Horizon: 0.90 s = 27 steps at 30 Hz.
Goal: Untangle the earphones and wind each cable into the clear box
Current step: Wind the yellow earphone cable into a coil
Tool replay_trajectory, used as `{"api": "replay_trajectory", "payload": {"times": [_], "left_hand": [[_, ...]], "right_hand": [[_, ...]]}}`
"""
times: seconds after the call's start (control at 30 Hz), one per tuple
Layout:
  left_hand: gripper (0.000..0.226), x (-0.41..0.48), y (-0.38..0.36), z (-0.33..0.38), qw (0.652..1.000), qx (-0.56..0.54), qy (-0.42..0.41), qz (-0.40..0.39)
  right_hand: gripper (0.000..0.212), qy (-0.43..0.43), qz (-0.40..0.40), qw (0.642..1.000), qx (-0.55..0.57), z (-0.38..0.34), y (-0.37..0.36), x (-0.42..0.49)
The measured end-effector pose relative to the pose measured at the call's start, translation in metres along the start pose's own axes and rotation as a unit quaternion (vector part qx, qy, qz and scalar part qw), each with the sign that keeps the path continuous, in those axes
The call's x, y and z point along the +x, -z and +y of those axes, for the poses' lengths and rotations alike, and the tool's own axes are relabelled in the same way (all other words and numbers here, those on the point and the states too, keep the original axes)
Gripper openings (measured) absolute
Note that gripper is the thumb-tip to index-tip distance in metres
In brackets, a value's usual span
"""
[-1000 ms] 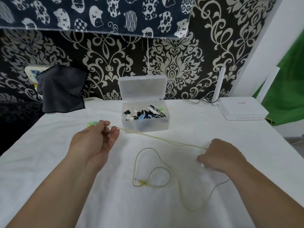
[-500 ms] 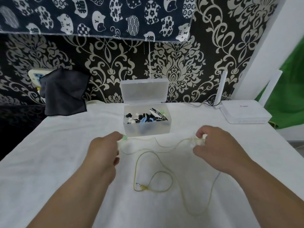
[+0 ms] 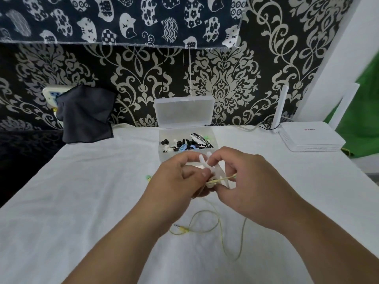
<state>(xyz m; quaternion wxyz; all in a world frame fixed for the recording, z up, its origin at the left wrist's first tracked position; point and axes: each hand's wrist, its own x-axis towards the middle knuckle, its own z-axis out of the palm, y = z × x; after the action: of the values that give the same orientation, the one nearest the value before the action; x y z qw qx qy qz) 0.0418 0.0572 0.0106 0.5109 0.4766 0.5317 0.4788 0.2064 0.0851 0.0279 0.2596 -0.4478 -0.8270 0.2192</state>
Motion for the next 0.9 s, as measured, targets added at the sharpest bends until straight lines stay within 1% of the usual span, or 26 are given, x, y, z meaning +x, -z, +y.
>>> {"api": "replay_trajectory", "payload": {"times": [0.07, 0.1, 0.13, 0.17, 0.23, 0.27, 0.3, 0.37, 0.47, 0.53, 0.67, 0.73, 0.9], "left_hand": [[0.021, 0.002, -0.001, 0.000, 0.998, -0.021, 0.014, 0.051], [0.023, 0.003, -0.001, -0.001, 0.996, -0.017, 0.017, 0.083], [0.026, 0.004, 0.000, -0.001, 0.993, -0.002, 0.013, 0.113], [0.027, 0.005, 0.002, -0.002, 0.990, 0.020, 0.000, 0.138], [0.022, 0.006, 0.006, -0.004, 0.985, 0.061, -0.030, 0.156], [0.018, 0.006, 0.007, -0.004, 0.985, 0.077, -0.039, 0.151], [0.017, 0.006, 0.007, -0.004, 0.985, 0.092, -0.044, 0.141], [0.020, 0.005, 0.006, -0.004, 0.986, 0.113, -0.053, 0.114], [0.017, 0.002, 0.003, -0.003, 0.984, 0.140, -0.079, 0.080], [0.015, 0.001, 0.001, -0.004, 0.982, 0.151, -0.098, 0.061], [0.008, 0.000, 0.001, -0.005, 0.983, 0.147, -0.102, 0.042], [0.011, 0.000, 0.001, -0.004, 0.982, 0.154, -0.102, 0.035], [0.029, -0.003, -0.001, -0.005, 0.973, 0.200, -0.118, 0.019]], "right_hand": [[0.051, -0.008, -0.033, 0.999, -0.001, -0.002, 0.003, -0.001], [0.054, -0.016, -0.052, 0.999, -0.001, -0.003, 0.005, -0.001], [0.052, -0.024, -0.069, 0.997, 0.001, -0.003, 0.007, -0.002], [0.045, -0.028, -0.083, 0.996, 0.008, -0.002, 0.008, -0.002], [0.025, -0.030, -0.093, 0.995, 0.023, -0.002, 0.009, -0.002], [0.016, -0.033, -0.090, 0.995, 0.029, -0.002, 0.009, -0.001], [0.015, -0.037, -0.085, 0.995, 0.034, -0.001, 0.008, 0.000], [0.019, -0.047, -0.073, 0.996, 0.036, -0.001, 0.006, 0.002], [0.019, -0.064, -0.052, 0.996, 0.026, 0.000, 0.006, 0.003], [0.019, -0.077, -0.038, 0.996, 0.008, 0.001, 0.007, 0.003], [0.019, -0.091, -0.023, 0.995, -0.038, 0.000, 0.011, 0.002], [0.018, -0.092, -0.017, 0.994, -0.053, -0.001, 0.012, 0.002], [0.015, -0.102, 0.012, 0.993, -0.055, -0.002, 0.013, 0.001]]}}
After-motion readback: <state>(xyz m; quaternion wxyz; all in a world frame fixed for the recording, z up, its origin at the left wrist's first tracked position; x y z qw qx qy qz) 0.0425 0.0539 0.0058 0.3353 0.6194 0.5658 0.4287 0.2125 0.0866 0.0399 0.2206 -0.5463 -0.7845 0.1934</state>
